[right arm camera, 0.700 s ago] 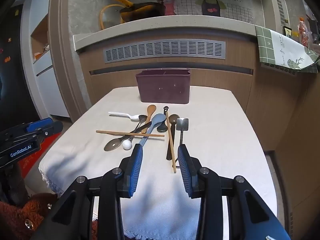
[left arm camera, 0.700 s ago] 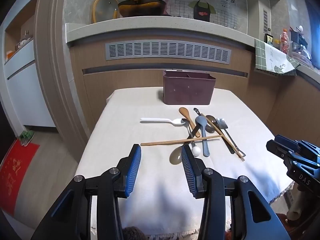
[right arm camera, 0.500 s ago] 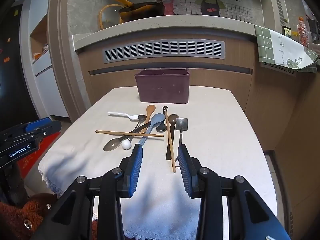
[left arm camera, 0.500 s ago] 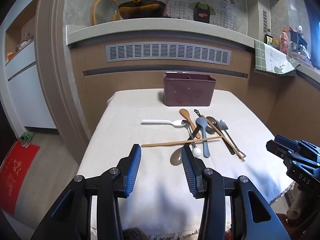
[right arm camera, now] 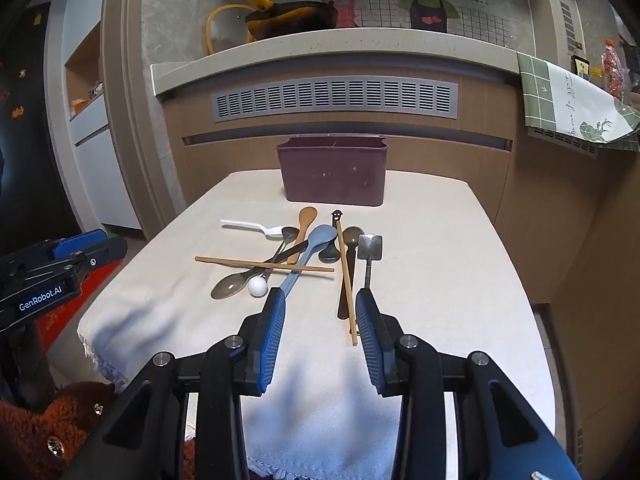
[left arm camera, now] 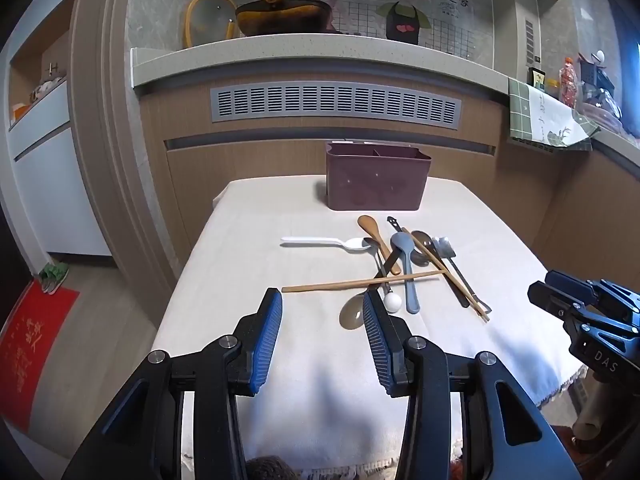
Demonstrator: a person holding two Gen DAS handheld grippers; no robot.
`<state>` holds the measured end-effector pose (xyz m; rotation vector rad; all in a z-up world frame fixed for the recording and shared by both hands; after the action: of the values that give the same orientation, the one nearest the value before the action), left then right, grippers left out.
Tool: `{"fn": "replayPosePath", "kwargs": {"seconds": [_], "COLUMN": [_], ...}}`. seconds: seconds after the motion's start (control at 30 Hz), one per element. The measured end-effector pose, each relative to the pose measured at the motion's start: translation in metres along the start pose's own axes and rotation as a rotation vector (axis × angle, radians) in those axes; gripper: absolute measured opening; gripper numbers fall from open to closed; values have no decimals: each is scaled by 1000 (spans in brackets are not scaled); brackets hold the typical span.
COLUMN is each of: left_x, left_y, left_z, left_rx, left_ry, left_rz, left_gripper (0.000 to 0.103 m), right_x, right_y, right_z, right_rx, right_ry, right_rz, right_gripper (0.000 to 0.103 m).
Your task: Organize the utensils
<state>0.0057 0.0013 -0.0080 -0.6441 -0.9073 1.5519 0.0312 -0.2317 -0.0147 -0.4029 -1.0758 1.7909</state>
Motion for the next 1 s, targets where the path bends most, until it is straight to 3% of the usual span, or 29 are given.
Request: {"fn": "replayPosePath", "kwargs": {"seconds": [1.0], "left_x": [-8], "left_y": [6], "left_z": [6], "left_rx": [17], "left_ry": [4], "left_rz": [-7], "left_gripper": [43], "right_x": [-3], "right_y": [2], "right_z": [-1], "right_rx": [6], "right_ry": [11], "right_rz": [-14], "right_gripper": [35]}}
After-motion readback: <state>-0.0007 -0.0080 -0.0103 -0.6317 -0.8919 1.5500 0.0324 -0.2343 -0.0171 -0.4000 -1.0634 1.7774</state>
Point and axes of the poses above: each gripper's, at about its wrist camera, not at the fingertips, and z roughly against the way its jaws point, x to its left, y to its underside, the point moved 1 cm from there along -z, roughly the way its jaws point, and after that the axes turned 12 degrees about -y, right-handed, at the moved point
